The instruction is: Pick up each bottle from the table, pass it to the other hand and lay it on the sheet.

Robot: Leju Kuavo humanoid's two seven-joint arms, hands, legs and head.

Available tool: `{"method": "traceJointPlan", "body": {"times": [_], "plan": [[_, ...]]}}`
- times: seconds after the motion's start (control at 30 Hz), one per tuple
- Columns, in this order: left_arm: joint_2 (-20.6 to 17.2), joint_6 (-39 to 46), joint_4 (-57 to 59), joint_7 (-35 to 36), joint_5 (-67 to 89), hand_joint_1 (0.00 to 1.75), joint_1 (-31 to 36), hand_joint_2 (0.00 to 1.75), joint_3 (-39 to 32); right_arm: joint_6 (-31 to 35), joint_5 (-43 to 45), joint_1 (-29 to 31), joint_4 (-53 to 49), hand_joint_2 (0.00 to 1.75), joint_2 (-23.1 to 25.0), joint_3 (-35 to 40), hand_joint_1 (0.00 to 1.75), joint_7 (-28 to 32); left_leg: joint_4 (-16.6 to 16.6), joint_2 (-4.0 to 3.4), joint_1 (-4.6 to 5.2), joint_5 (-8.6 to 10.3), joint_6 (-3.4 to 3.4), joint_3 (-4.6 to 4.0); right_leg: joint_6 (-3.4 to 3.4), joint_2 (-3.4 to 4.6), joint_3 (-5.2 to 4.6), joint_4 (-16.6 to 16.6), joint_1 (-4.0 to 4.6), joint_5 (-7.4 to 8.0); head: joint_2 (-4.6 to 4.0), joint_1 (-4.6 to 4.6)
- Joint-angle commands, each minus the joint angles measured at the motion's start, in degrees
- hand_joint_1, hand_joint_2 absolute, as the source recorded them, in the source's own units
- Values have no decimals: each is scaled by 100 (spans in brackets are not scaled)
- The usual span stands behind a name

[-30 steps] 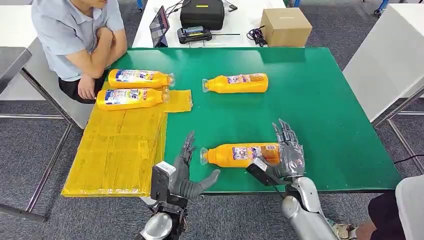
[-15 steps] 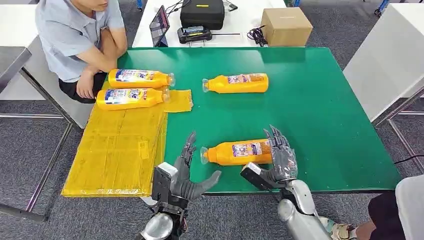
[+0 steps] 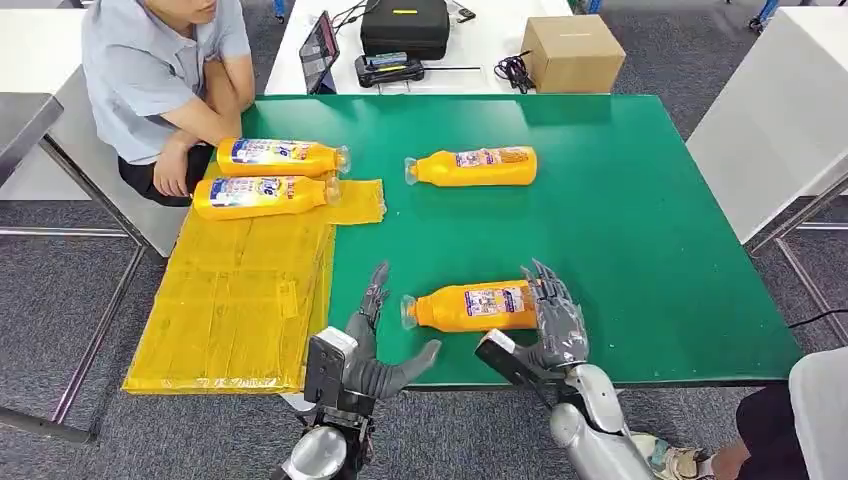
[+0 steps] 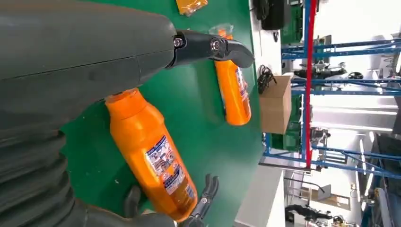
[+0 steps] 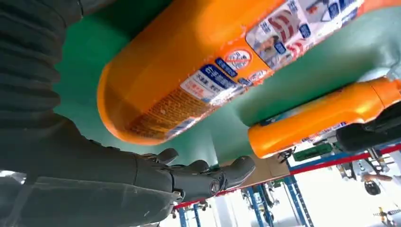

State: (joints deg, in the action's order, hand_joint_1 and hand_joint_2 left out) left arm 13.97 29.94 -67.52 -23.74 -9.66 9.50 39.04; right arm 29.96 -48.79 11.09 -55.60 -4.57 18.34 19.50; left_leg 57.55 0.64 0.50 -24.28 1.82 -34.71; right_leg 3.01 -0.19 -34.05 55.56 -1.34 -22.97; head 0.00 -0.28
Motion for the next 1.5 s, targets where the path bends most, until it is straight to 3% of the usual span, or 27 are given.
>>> {"method": "traceJointPlan", "body": {"times": [0.03, 0.33, 0.63, 1.5], "plan": [[-148, -133, 293, 152, 18, 0, 205, 175, 156, -316, -144, 298, 720, 175, -99, 206, 0, -286, -4, -5, -3, -3, -7, 13, -8, 3, 12, -5, 3, -1, 0, 0], [-151, -197, 296, 194, 46, 0, 218, 175, 172, -266, -269, 418, 913, 175, -111, 228, 0, -321, -3, -6, -7, -6, -10, 20, -12, 2, 20, -7, 8, -3, 0, 0], [-123, -345, 375, 330, -25, 0, 275, 175, 193, 169, -1067, 823, 1268, 175, -118, 527, 0, -595, 2, -15, -12, -11, -15, 27, -18, 10, 26, -5, 13, -5, 0, 0], [-116, -286, 403, 287, -33, 0, 294, 175, 208, 328, -1188, 977, 1335, 175, -45, 707, 0, -573, -2, -8, -4, -4, -8, 13, -10, 6, 12, -3, 4, -1, 0, 0]]}}
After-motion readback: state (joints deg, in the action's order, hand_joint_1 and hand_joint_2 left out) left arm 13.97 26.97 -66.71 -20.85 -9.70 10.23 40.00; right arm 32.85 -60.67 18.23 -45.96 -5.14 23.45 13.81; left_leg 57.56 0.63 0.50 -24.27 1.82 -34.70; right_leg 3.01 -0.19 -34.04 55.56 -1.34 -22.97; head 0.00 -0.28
